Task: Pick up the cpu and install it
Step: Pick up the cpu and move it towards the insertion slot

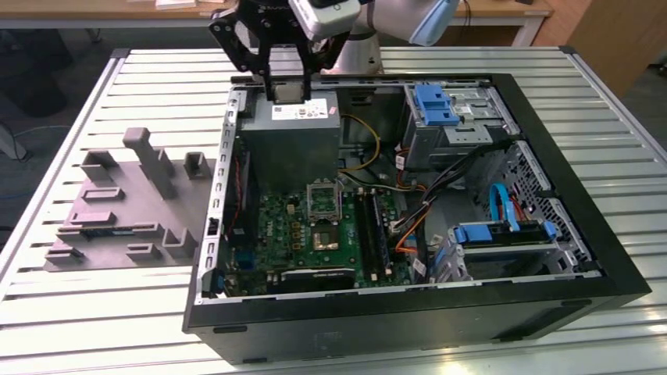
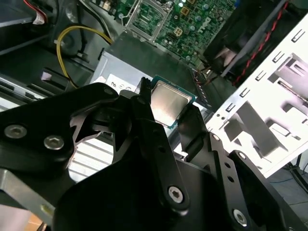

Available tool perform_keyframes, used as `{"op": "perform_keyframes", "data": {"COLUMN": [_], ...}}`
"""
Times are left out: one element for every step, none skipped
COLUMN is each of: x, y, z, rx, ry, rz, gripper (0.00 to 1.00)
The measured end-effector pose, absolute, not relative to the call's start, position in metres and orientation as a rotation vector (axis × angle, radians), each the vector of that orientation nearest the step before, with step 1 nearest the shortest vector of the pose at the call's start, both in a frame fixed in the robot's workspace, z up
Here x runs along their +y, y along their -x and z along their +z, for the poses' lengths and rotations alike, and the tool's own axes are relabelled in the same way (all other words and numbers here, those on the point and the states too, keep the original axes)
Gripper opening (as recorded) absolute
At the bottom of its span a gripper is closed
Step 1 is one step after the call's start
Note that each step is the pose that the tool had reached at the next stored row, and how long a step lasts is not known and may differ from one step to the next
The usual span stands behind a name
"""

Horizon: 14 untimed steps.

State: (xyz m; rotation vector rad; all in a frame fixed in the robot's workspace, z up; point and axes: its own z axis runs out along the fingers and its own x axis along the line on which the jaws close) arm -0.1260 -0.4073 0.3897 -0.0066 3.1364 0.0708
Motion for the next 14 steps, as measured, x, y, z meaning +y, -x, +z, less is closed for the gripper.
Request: {"op": "perform_keyframes", "data": {"x": [-0.4073,-0.4073,-0.4074,-0.4073,-0.4073,-0.4074,-0.4074,-0.4074,-0.4073,-0.4073,-0.4073,-0.4073,-0.4074,-0.4079], "y": [0.1239,0.1217,0.1198,0.118,0.1166,0.1161,0.1161,0.116,0.116,0.1159,0.1159,0.1159,0.1158,0.1158], "z": [0.3897,0.3897,0.3897,0.3897,0.3897,0.3897,0.3897,0.3897,0.3897,0.3897,0.3897,0.3897,0.3897,0.3897], "rx": [3.136,3.136,3.136,3.136,3.136,3.136,3.136,3.136,3.136,3.136,3.136,3.136,3.136,3.136], "ry": [0.007,0.007,0.007,0.007,0.007,0.007,0.007,0.006,0.006,0.007,0.007,0.007,0.007,0.007], "rz": [0.071,0.071,0.071,0.071,0.071,0.071,0.071,0.071,0.071,0.071,0.071,0.071,0.071,0.071], "gripper": [0.47,0.47,0.47,0.47,0.47,0.47,0.47,0.47,0.47,0.47,0.47,0.47,0.47,0.47]}}
